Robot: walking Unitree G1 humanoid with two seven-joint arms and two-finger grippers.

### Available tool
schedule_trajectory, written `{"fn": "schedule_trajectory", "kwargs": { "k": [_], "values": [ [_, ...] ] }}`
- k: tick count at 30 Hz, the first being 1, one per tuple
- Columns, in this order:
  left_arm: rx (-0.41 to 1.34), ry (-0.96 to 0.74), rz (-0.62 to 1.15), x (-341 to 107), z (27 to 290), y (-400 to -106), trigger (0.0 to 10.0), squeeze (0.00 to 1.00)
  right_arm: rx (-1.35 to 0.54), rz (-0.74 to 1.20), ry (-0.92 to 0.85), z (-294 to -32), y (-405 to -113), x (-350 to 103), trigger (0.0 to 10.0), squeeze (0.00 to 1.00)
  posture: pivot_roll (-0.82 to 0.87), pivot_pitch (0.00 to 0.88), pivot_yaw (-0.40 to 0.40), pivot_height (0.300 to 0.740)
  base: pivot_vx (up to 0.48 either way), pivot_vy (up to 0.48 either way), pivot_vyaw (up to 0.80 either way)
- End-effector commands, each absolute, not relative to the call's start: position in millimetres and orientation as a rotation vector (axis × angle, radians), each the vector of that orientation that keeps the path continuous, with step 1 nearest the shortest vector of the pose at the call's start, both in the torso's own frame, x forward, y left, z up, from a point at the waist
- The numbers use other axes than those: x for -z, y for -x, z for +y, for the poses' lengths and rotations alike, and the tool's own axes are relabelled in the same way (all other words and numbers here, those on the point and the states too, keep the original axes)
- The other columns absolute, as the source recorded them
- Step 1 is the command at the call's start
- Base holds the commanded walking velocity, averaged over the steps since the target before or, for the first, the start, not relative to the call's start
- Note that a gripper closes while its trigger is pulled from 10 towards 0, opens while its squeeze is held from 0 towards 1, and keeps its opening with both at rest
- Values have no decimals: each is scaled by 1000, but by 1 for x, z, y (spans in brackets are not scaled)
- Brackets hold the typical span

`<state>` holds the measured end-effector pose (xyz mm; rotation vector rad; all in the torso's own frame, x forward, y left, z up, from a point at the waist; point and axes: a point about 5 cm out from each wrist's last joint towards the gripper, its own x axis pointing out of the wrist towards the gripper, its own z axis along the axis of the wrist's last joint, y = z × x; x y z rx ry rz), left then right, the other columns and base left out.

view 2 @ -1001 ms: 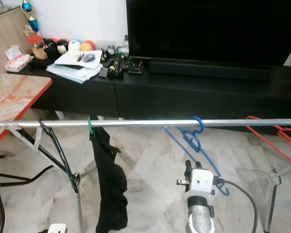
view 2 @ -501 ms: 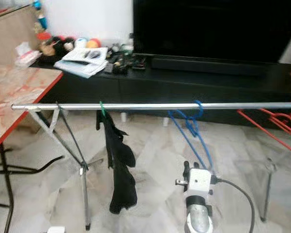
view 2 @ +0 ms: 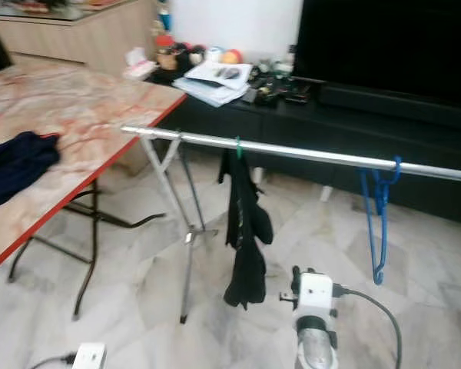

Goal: Hang hanger

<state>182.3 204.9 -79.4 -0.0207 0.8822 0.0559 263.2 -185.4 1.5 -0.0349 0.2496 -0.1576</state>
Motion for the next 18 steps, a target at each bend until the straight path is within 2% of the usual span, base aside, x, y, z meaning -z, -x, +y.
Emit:
{"fn": "schedule_trajectory", "kwargs": {
  "k": [1, 5, 10, 18],
  "values": [
    [-71, 32, 939, 87, 206, -167, 10000, 0, 188, 368, 3, -190, -249, 19, 10000, 0, -33, 67, 30, 740, -281, 0, 0],
    [-73, 33, 937, 87, 206, -167, 10000, 0, 191, 481, 12, -191, -239, 35, 10000, 0, -30, 67, 32, 740, -275, 0, 0],
    [-75, 26, 943, 87, 206, -167, 10000, 0, 204, 662, 1, -193, -217, 58, 10000, 0, -24, 66, 33, 740, 0, 0, 0],
    [-78, 28, 944, 87, 205, -167, 10000, 0, 249, 812, -14, -197, -191, 75, 10000, 0, -24, 63, 34, 740, 0, 0, 0]
  ]
}}
